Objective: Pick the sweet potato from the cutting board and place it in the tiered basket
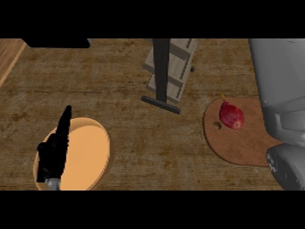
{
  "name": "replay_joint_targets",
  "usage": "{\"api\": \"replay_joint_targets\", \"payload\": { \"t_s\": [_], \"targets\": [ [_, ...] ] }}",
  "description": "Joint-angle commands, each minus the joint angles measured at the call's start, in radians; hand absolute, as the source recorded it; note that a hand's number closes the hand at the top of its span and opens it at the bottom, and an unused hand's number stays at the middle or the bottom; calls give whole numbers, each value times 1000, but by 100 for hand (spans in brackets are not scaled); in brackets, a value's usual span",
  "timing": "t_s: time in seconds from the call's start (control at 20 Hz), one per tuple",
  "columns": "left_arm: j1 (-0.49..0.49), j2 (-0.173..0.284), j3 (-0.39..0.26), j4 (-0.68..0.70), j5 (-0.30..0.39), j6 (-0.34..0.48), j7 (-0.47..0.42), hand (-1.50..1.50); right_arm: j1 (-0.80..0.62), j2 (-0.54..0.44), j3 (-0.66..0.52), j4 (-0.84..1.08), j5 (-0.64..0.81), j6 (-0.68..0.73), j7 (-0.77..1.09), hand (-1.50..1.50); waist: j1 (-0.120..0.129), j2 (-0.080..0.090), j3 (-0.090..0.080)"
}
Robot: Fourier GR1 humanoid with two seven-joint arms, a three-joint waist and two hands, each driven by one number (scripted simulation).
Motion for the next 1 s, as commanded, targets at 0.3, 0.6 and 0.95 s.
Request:
{"api": "replay_joint_targets", "payload": {
  "t_s": [0.3, 0.6, 0.95],
  "targets": [
    [80, -38, -22, 41, 17, -22, -3, 0, -18, -145, -48, -72, 91, -240, 9, -150, -26, -3, -14],
    [108, -26, 7, 26, 30, -25, 6, 0, 88, -268, -102, -240, 73, -176, 130, -150, -58, -15, -13],
    [81, -20, 41, 48, 32, -13, 30, 0, 228, -510, -265, -441, -140, 142, 187, -150, -88, -17, -12]
  ]
}}
